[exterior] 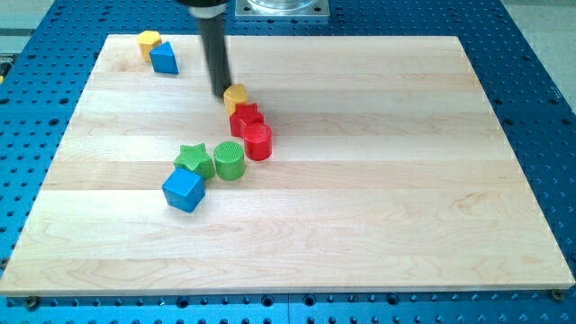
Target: Separate the red blocks
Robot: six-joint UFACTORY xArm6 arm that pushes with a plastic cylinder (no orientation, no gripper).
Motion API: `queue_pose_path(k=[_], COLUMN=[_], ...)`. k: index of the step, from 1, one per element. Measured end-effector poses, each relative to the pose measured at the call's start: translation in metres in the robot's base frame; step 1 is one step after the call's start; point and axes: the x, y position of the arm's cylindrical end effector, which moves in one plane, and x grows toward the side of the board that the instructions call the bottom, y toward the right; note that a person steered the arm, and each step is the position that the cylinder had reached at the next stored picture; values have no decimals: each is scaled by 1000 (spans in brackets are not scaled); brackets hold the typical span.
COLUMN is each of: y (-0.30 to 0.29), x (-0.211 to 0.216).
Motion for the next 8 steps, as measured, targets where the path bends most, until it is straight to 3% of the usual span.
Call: queue_pose_path(k=[1,2,4,7,8], y=[38,16,-85,-192,-141], x=[-51,-80,-110,-109,-58])
